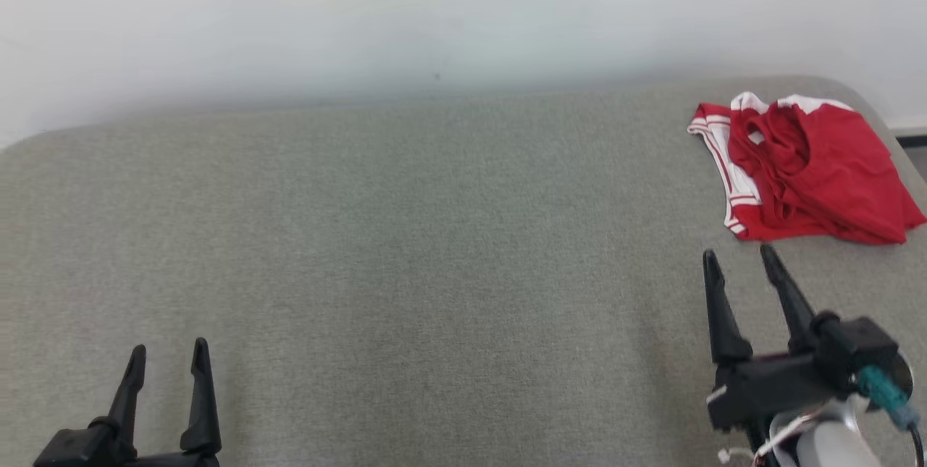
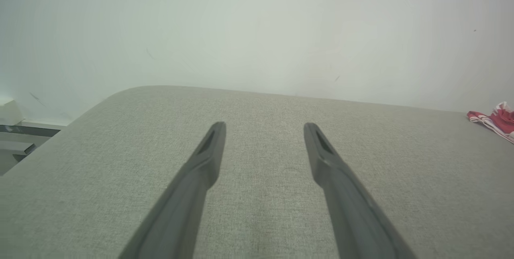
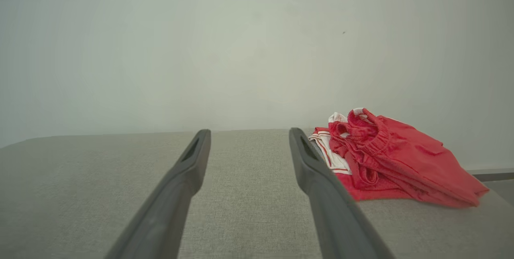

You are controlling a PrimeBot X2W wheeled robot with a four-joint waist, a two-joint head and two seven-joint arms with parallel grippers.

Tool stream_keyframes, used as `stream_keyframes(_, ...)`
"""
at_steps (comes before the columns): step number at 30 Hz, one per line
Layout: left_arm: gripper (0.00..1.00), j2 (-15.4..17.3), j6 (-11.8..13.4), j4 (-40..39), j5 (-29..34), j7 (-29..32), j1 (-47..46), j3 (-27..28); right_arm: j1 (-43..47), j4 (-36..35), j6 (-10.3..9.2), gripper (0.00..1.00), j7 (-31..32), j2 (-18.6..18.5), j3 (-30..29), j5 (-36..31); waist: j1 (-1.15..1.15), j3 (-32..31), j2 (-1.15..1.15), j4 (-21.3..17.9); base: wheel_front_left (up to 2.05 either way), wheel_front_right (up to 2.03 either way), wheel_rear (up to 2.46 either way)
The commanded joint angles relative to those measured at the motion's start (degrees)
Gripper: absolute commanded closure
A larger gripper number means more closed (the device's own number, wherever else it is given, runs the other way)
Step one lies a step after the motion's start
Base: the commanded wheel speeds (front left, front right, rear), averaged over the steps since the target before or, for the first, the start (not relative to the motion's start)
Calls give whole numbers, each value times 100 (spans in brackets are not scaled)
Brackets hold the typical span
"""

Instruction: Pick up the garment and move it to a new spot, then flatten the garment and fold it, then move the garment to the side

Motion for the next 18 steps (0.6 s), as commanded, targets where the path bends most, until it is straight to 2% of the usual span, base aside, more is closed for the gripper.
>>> stream_keyframes(1,0,35,2,64,42,-5,60,-14,201,-119,-20,0,34,54,-60,-45,1,-250,1,171,0,0,0)
stream_keyframes(7,0,68,42,201,69,-6,132,-19,780,-531,-20,0,213,252,-130,-141,1,-439,1,215,0,0,0)
stream_keyframes(18,0,78,83,298,79,-7,228,19,1309,-740,-20,0,310,395,-188,-198,1,-556,1,272,0,0,0)
